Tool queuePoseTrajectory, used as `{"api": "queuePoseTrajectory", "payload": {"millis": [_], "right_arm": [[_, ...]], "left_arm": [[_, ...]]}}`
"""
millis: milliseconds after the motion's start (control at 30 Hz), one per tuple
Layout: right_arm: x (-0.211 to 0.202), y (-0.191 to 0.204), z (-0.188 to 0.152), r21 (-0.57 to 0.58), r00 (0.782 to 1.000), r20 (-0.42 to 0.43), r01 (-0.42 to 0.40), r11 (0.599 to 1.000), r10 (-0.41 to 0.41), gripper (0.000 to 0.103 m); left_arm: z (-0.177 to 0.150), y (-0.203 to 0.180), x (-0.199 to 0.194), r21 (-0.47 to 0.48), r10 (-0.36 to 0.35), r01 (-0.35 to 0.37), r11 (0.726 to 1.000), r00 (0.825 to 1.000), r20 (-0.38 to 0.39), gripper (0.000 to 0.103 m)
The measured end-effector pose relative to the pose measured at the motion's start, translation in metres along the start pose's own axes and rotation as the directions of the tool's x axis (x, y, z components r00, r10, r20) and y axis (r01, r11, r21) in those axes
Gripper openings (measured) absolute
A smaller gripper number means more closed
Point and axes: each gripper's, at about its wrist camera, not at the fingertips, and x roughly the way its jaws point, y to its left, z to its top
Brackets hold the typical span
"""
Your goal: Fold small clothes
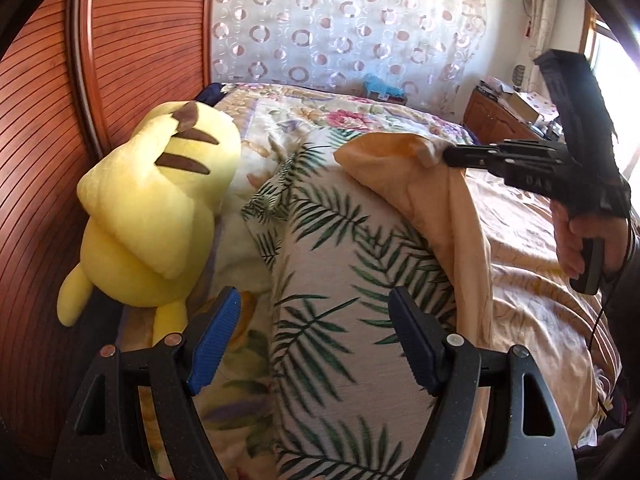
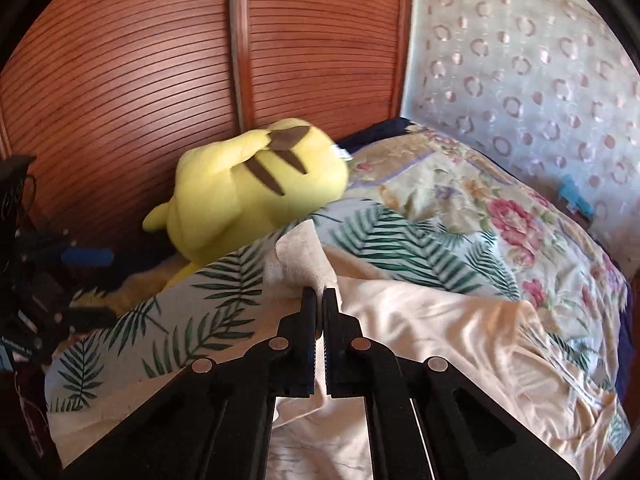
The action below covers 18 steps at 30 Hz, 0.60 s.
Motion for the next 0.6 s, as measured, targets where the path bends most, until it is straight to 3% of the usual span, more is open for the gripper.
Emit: {"api": "queuePoseTrajectory", "payload": {"millis": [133, 233, 433, 467, 533, 600], "right_arm": [[0.003, -0.019, -0.008, 0.102, 0.999, -0.033, 0.022, 0.995, -0.018, 0.005], [0.005, -0.021, -0.008, 0.131, 0.997, -0.040, 0.074, 0.989, -0.070, 0.011], [-0.009, -0.017, -0.018, 0.154, 0.994, -0.064, 0.098, 0.983, -0.089, 0.013], [-0.012, -0.015, -0.021, 0.155, 0.995, -0.064, 0.086, 0.984, -0.077, 0.015], [-0.020, -0.010, -0.028, 0.147, 0.997, -0.065, 0.055, 0.988, -0.046, 0.033], [-0.025, -0.007, -0.038, 0.151, 0.997, -0.074, 0.014, 0.988, -0.003, 0.035]], "left_arm": [[0.004, -0.012, 0.002, 0.023, -0.018, 0.018, 1.000, 1.000, 0.003, 0.077], [0.003, -0.020, 0.005, 0.030, -0.029, 0.029, 0.999, 1.000, -0.002, 0.077], [-0.002, -0.032, 0.014, 0.058, -0.027, 0.028, 0.998, 0.999, -0.026, 0.077], [-0.003, -0.033, 0.015, 0.063, -0.019, 0.021, 0.998, 0.999, -0.027, 0.077], [-0.005, -0.035, 0.018, 0.072, -0.008, 0.010, 0.997, 0.999, -0.036, 0.077], [-0.006, -0.036, 0.023, 0.079, -0.002, 0.006, 0.997, 0.999, -0.051, 0.077]]}}
